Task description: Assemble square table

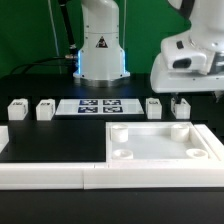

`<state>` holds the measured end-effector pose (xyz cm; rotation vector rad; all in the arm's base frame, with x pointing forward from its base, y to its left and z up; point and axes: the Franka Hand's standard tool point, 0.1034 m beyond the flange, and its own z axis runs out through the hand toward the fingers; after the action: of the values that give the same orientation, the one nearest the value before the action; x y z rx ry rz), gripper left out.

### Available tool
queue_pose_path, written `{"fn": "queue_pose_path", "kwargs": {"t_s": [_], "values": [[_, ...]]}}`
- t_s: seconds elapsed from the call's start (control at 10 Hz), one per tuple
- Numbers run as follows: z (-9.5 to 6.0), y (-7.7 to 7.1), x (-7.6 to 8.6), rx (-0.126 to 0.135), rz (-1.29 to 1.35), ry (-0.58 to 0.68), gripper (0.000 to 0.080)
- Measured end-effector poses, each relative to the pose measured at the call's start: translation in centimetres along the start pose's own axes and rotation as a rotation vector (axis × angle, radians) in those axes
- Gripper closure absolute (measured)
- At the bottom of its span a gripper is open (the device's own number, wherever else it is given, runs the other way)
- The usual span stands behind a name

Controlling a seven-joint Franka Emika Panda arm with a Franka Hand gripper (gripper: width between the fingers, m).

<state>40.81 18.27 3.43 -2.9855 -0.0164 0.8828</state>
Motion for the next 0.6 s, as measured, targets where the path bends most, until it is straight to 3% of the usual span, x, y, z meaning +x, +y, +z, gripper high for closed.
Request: {"fn": "queue_pose_path", "kwargs": {"t_s": [0.4, 0.6], "values": [[0.5, 0.7, -0.4, -0.021, 0.006, -0.245, 0.015], [1.5, 1.7, -1.2, -0.041, 0.028, -0.412, 0.015]]}}
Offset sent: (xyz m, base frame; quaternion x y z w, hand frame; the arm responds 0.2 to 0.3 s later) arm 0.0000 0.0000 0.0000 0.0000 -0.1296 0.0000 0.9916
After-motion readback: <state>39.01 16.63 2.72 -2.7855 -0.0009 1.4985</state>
